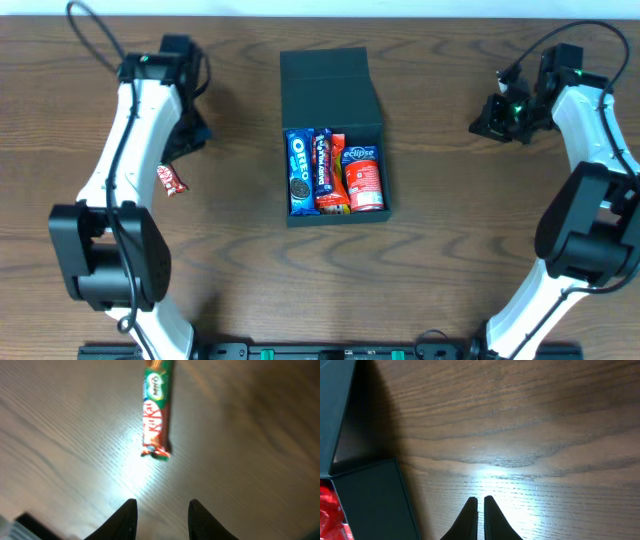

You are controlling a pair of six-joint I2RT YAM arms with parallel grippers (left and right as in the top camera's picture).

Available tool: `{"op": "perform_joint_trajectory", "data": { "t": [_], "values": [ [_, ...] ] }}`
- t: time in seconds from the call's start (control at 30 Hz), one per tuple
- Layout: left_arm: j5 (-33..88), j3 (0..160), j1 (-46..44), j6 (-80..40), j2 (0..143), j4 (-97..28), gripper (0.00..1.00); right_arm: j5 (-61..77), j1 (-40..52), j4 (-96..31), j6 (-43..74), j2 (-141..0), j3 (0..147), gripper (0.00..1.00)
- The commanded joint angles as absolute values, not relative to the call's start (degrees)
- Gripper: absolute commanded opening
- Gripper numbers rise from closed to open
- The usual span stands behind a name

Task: Pack container
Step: 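Grasp the green Milo KitKat bar with the left gripper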

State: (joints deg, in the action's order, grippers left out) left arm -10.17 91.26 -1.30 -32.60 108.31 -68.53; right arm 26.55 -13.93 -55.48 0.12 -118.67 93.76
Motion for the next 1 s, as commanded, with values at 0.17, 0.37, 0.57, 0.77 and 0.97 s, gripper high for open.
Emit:
{"op": "perform_joint_trajectory", "data": {
  "t": [0.17, 0.37, 0.57, 0.77, 0.97],
  "values": [
    [-3.01, 77.43, 5.67, -34.33, 108.95, -52.84, 0.48, 26.98, -14.22, -55.51, -0.91, -118.61, 94.61, 0.07],
    [-3.29, 73.08, 7.22, -38.35, 108.97, -43.70, 0.53, 27.00, -14.22, -55.77, -0.89, -118.61, 94.61, 0.07],
    [-8.58, 72.73, 7.22, -40.75, 109.27, -40.97, 0.62, 27.00, -14.22, -56.51, -0.14, -118.61, 94.61, 0.07],
    [-8.51, 71.40, 7.22, -40.62, 111.42, -39.13, 0.64, 27.03, -14.17, -56.62, 1.04, -118.61, 94.61, 0.07],
    [-8.32, 71.35, 7.22, -37.19, 113.38, -37.06, 0.64, 27.03, -14.17, -56.73, 1.98, -118.61, 94.61, 0.07]
  ]
}}
